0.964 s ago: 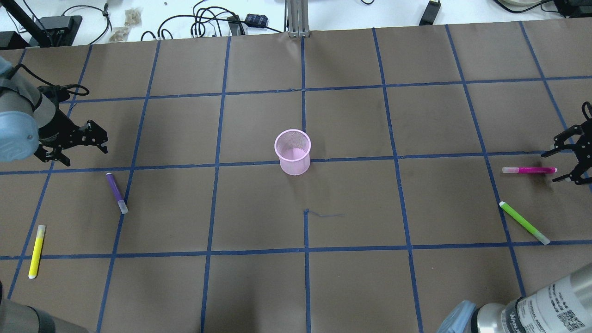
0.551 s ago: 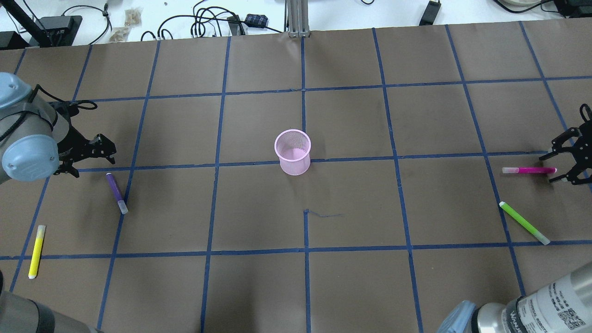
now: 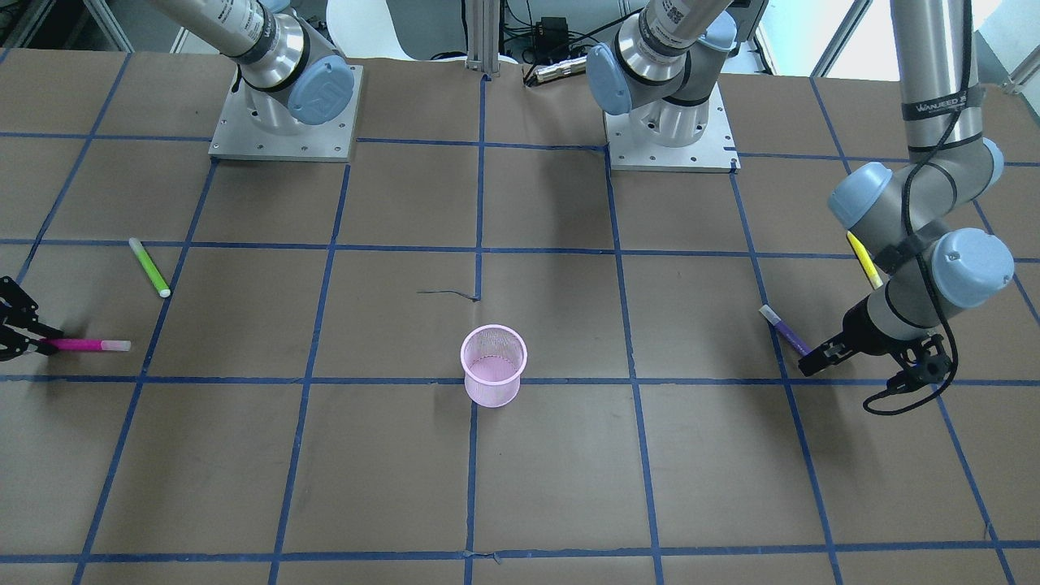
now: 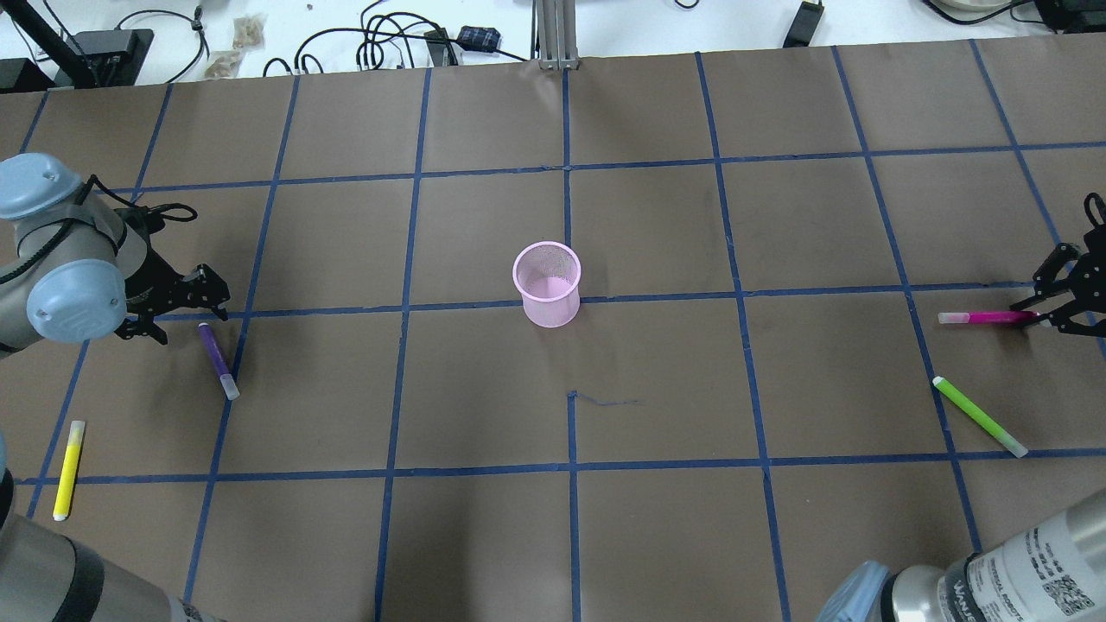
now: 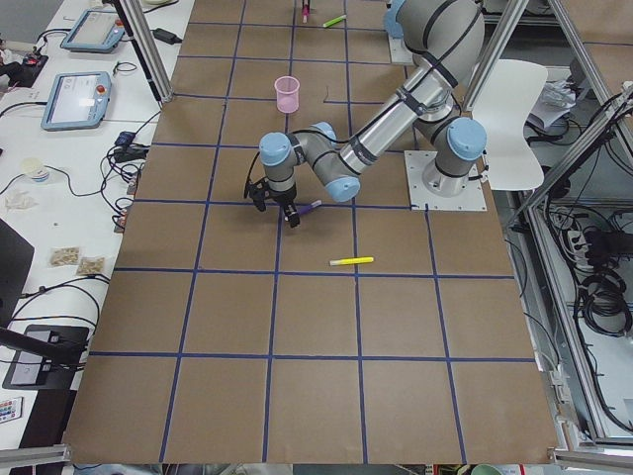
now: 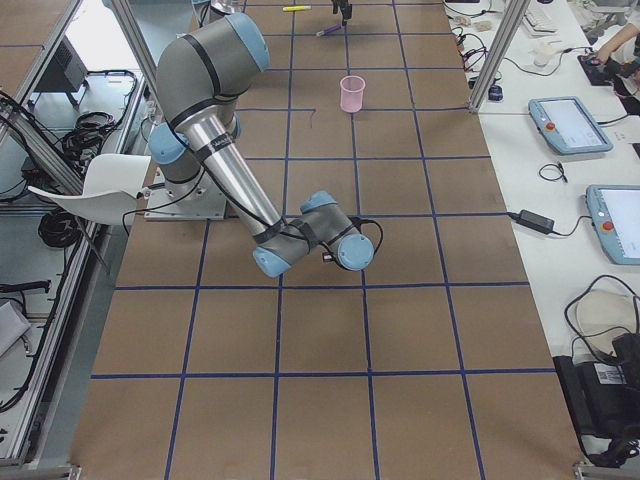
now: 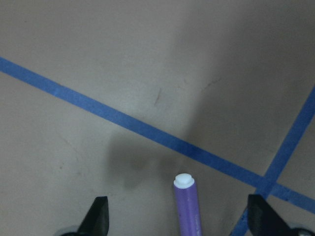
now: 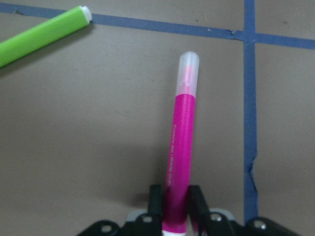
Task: Insert purple and pink pens into pink cup
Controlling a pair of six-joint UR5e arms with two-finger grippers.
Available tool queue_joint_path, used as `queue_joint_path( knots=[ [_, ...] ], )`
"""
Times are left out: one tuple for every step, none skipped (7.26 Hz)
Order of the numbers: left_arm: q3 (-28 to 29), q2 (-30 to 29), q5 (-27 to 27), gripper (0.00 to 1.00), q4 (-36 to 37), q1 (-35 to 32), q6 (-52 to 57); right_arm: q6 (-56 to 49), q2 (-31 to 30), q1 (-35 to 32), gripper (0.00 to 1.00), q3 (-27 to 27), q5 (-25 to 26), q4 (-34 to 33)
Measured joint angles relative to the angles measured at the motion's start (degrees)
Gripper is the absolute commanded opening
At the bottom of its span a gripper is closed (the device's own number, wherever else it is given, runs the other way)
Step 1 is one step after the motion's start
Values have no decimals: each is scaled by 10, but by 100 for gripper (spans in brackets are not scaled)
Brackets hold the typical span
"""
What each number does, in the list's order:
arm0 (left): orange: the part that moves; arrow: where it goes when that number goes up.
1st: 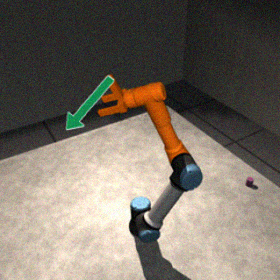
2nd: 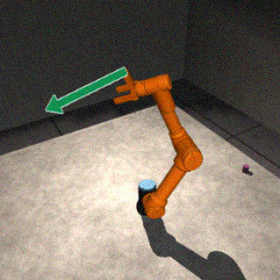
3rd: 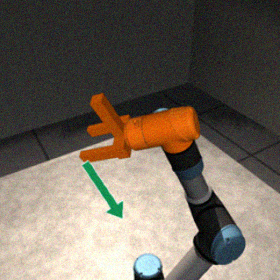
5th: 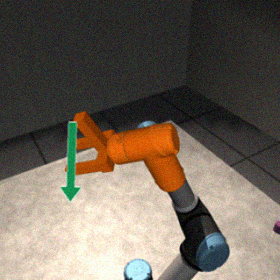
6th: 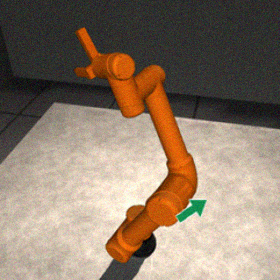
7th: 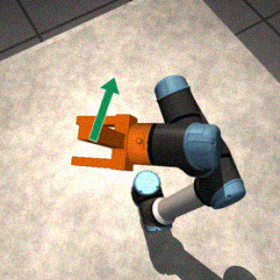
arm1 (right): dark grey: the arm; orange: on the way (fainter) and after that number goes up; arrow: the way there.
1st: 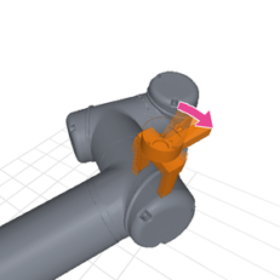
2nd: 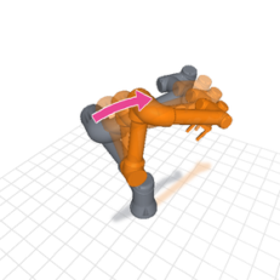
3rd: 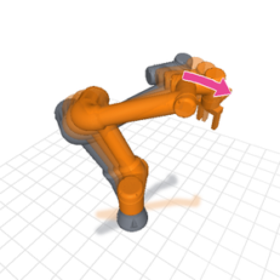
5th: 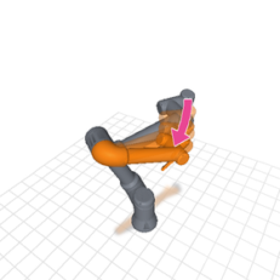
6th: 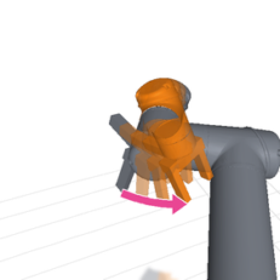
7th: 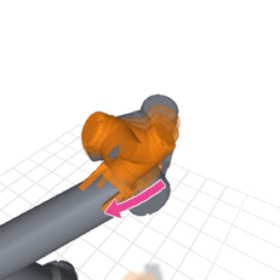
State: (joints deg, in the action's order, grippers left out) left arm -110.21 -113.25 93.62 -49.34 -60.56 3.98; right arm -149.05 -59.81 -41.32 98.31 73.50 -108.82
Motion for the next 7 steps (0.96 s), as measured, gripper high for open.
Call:
queue_joint_path(
  knots=[
    [1,-4,-1,68,0,0,-5,0,-1,0,0,-1,1,1],
    [1,-7,-2,67,0,0,-7,2,-4,-1,0,-2,1,4],
    [2,-8,-3,53,0,0,-8,6,-9,-1,0,-6,-4,16],
    [2,-9,-4,21,0,0,-8,11,-19,-2,0,-16,-14,37],
    [2,-10,-4,8,0,0,-9,29,-35,-5,0,-32,-19,67],
    [2,-11,-6,0,0,0,-9,60,-54,-12,0,-46,-22,90],
    [2,-11,-13,0,0,0,-14,88,-79,-27,0,-55,-22,101]
  ],
)
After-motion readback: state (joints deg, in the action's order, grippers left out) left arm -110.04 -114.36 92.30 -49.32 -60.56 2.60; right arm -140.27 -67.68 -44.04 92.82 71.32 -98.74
